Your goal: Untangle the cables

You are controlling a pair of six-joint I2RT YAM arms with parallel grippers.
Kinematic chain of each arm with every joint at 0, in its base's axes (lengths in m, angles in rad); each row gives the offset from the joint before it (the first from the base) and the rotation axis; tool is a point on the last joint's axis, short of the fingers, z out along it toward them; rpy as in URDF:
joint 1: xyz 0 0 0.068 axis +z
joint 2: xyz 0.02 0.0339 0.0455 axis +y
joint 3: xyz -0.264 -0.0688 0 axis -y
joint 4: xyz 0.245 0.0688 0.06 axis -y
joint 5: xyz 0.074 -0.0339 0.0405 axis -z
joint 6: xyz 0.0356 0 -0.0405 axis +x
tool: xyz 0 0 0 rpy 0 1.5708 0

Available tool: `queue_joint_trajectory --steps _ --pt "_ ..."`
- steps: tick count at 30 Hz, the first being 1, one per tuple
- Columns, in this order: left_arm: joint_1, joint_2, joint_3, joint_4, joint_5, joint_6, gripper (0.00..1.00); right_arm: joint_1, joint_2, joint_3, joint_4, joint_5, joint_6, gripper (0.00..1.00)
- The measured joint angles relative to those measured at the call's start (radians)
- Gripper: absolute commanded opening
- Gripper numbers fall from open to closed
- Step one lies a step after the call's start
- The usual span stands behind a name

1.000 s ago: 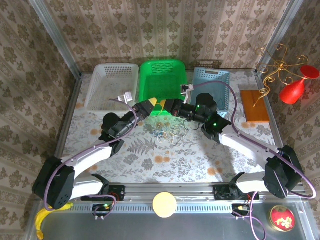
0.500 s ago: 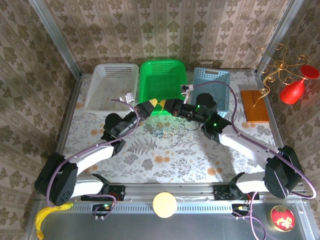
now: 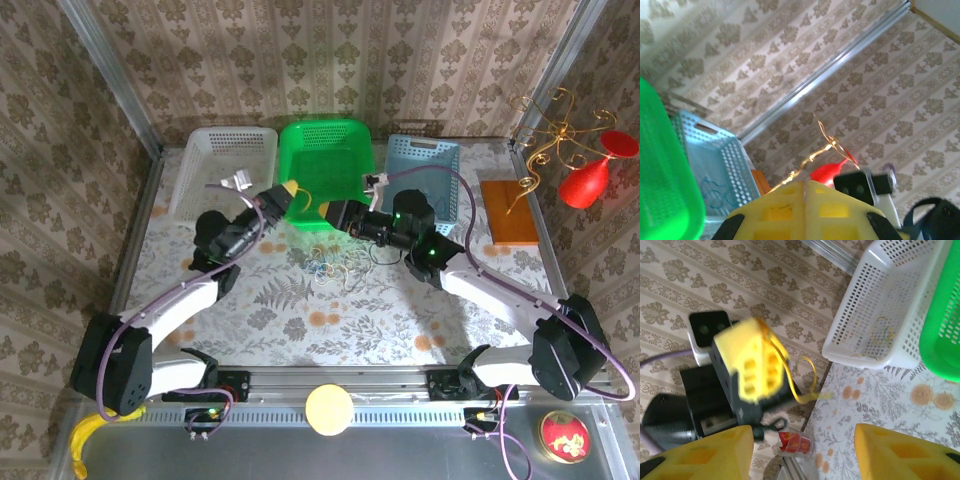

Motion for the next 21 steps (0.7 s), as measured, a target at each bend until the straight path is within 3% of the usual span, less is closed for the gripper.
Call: queue_joint_trajectory --steps 11,21 --pt "0.281 -0.063 0.227 -0.390 0.115 0.233 0.00 -0.054 -0.094 -0.033 -0.206 0.034 -0.103 0.65" --pt "0.368 0.150 0.410 -0.616 0.112 0.460 0.00 -0.095 -0.066 0.013 -0.412 0.059 -0.248 0.66"
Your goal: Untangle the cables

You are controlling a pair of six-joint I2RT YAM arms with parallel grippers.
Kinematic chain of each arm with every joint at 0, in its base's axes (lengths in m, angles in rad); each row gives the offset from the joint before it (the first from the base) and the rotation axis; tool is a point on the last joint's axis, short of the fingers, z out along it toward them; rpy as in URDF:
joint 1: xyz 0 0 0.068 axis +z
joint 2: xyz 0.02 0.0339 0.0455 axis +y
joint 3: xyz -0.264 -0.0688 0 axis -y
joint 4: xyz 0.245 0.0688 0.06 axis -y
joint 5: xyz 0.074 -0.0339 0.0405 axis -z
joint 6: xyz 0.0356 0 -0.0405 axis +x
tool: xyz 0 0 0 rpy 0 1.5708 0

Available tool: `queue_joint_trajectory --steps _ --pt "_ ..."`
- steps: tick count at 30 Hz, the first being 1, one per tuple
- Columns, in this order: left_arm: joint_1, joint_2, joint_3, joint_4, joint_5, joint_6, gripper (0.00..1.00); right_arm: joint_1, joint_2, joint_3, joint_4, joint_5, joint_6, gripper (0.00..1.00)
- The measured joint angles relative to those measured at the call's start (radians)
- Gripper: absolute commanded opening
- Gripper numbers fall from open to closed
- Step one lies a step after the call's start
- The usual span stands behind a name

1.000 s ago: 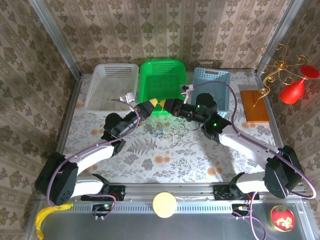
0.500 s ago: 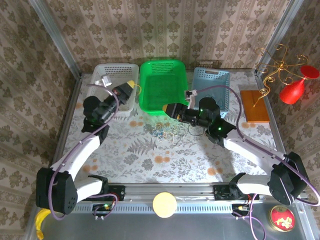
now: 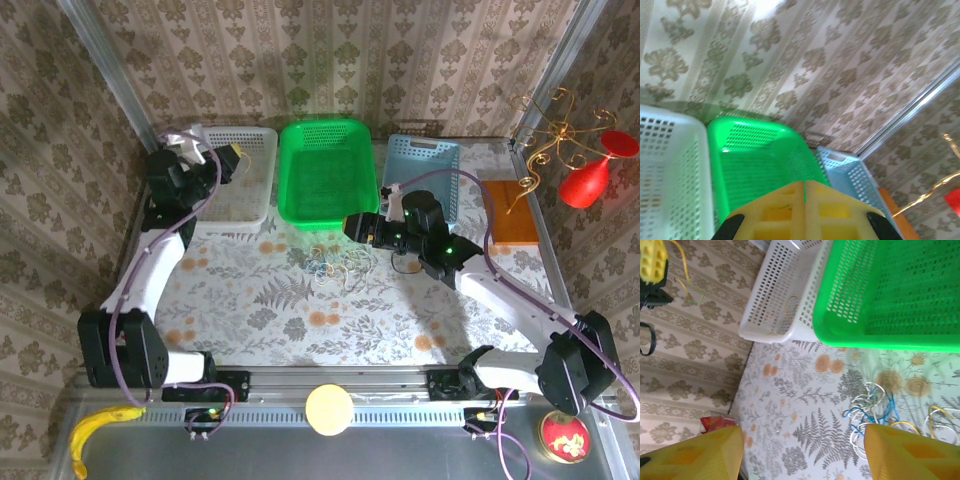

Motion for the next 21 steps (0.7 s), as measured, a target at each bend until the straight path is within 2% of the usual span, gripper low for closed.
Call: queue_joint_trajectory --steps 8,10,12,17,21 --pt "0.016 0.245 0.118 -0.090 -0.078 0.101 0.00 -0.012 0.091 0.046 -0.043 0.007 -0.073 0.66" --pt "0.019 0.294 0.142 -0.108 -0.103 0.129 0.05 -0.012 0.121 0.051 -0.043 0.007 -0.079 0.66" --pt "0.022 0.336 0.161 -0.126 -0.126 0.153 0.17 -0.012 0.145 0.051 -0.043 0.007 -0.081 0.66" --pt "0.039 0.415 0.182 -0.148 -0.156 0.195 0.56 -0.012 0.155 0.053 -0.046 0.008 -0.082 0.66" --pt "0.048 0.438 0.198 -0.164 -0.164 0.217 0.80 -0.012 0.154 0.053 -0.057 0.019 -0.082 0.66"
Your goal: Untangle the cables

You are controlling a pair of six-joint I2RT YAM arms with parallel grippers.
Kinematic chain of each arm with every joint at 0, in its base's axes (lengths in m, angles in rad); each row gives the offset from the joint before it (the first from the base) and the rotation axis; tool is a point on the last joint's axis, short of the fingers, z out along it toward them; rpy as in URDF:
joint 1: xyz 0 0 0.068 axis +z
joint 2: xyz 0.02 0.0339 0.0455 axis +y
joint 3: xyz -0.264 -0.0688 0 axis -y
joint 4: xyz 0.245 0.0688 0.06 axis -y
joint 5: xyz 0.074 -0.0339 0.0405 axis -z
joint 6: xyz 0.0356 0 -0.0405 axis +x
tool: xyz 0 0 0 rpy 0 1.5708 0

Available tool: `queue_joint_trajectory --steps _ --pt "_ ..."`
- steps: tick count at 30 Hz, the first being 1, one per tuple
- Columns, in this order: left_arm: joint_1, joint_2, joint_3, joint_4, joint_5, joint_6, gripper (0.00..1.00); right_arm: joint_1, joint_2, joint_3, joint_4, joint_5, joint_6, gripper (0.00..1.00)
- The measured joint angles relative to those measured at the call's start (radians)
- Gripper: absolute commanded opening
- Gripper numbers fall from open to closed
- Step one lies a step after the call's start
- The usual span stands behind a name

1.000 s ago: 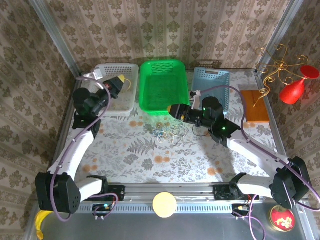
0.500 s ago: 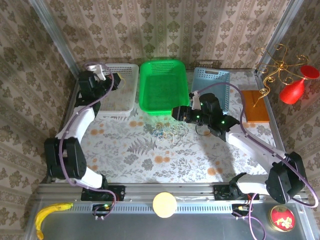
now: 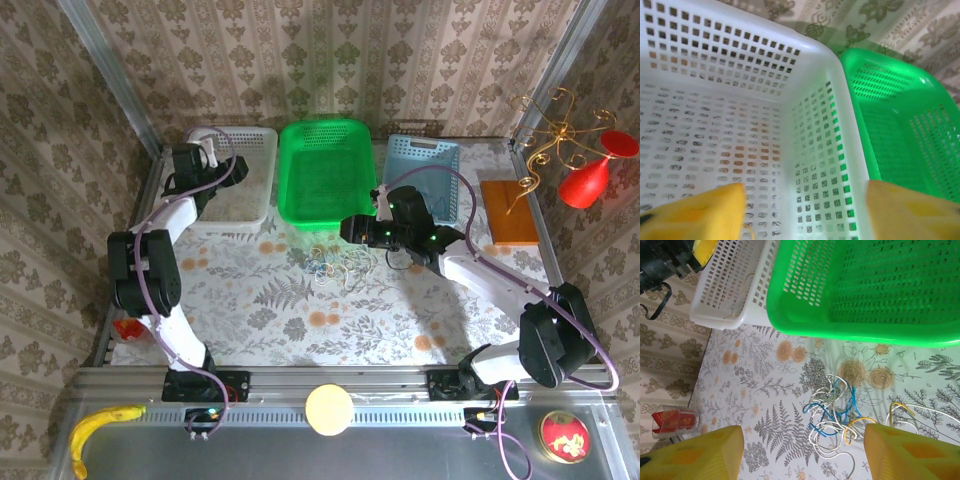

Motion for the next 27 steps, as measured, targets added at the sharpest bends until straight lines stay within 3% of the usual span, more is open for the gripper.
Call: queue_joint_trajectory --steps 1,2,7,15,18,27 --pt "0.003 -0.001 0.005 -0.007 0.002 0.000 0.94 0.000 0.000 0.000 0.000 0.004 0.000 0.66" --pt "0.003 -0.005 0.011 -0.010 0.004 0.004 1.00 0.000 0.000 -0.002 0.000 0.007 0.000 0.66" --pt "-0.004 -0.074 0.010 -0.030 0.012 0.002 1.00 0.005 -0.010 -0.036 -0.001 0.038 0.000 0.65" --pt "-0.072 -0.336 -0.119 -0.030 0.029 -0.006 1.00 0.007 -0.012 -0.114 -0.010 0.102 -0.004 0.59" --pt "-0.125 -0.419 -0.179 -0.042 0.026 -0.007 1.00 0.008 0.010 -0.123 -0.007 0.108 -0.014 0.54" --pt "-0.348 -0.623 -0.340 -0.112 -0.097 -0.003 1.00 0.019 0.153 -0.120 0.011 0.115 -0.056 0.49"
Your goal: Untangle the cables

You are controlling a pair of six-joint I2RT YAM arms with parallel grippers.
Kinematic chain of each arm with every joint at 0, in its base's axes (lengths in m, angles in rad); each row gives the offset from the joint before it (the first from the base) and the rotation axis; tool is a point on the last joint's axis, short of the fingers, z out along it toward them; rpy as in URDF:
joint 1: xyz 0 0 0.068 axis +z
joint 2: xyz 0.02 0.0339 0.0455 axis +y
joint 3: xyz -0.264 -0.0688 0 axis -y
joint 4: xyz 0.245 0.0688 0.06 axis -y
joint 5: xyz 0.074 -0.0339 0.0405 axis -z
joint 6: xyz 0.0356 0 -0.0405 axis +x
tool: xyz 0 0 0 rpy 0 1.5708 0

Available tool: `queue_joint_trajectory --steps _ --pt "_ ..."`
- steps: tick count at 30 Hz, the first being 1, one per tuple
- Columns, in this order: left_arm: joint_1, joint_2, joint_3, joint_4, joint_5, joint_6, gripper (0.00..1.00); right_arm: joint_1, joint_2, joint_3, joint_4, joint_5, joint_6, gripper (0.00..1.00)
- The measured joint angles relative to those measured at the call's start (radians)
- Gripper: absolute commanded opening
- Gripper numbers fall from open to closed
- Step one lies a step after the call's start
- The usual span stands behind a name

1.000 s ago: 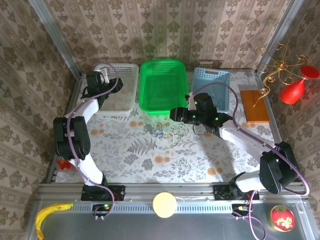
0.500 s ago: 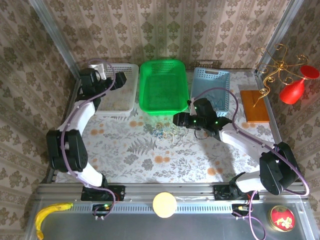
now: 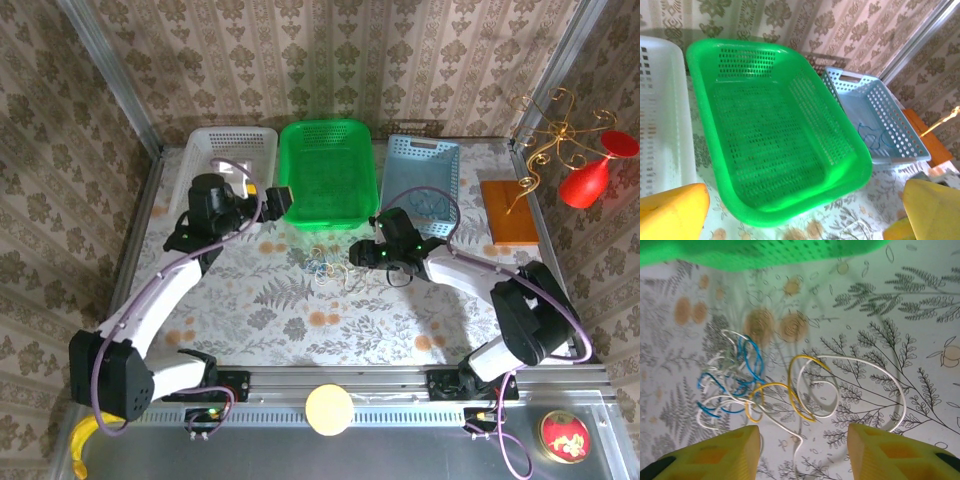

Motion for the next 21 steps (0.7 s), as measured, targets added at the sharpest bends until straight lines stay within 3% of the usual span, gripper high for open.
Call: queue_joint_trajectory --steps 5,11,19,21 --pt "-0.029 -0.054 -0.054 -0.010 -0.068 -0.008 1.00 0.010 0.074 0.033 0.009 0.010 -0.026 0.45" --pt "-0.029 -0.063 -0.056 -0.022 -0.060 -0.048 1.00 0.019 0.137 0.061 0.037 0.012 -0.042 0.39" --pt "-0.028 -0.101 -0.139 0.037 -0.039 -0.125 1.00 0.020 0.173 0.061 0.052 0.012 -0.050 0.06" --pt "-0.021 -0.111 -0.168 0.061 -0.039 -0.156 1.00 0.020 0.173 0.063 0.051 0.011 -0.050 0.02"
